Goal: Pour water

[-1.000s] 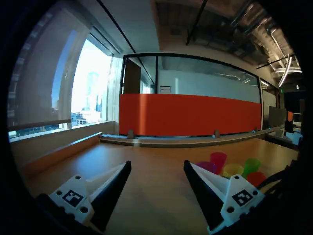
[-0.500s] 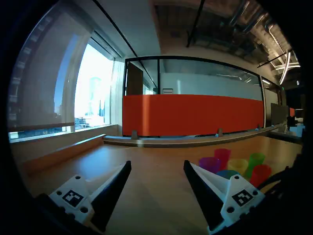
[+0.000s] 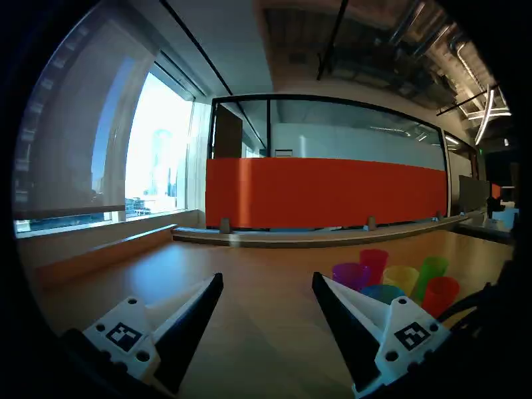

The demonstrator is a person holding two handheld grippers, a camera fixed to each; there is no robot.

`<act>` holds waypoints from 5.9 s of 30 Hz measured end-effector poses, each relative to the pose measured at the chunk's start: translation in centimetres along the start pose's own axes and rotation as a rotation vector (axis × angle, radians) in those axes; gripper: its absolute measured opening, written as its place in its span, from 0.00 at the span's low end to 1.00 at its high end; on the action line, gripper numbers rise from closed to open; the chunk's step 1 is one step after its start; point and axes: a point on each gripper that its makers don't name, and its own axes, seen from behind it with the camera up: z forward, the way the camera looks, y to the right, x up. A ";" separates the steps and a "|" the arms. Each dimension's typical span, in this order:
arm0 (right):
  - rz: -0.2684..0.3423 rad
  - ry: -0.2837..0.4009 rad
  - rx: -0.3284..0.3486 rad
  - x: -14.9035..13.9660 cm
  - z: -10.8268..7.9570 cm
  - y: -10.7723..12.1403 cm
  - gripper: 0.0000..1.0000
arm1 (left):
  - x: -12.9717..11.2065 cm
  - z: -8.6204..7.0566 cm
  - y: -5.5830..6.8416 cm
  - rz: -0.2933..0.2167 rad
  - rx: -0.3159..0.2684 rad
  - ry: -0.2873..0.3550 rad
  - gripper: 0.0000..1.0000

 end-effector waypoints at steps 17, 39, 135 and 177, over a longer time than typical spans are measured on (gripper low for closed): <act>0.000 0.000 0.001 0.1 -0.2 -0.2 0.99 | -0.1 0.2 0.7 -0.003 -0.012 0.004 1.00; -0.001 0.009 -0.002 0.0 -1.1 0.5 0.99 | -0.6 0.3 1.3 0.015 -0.032 -0.005 1.00; -0.050 0.007 0.022 -3.4 2.9 0.3 1.00 | -0.6 0.3 1.3 0.016 -0.031 -0.006 1.00; -0.049 0.007 0.022 -3.5 2.8 0.3 1.00 | -0.6 0.2 1.3 0.015 -0.031 -0.006 1.00</act>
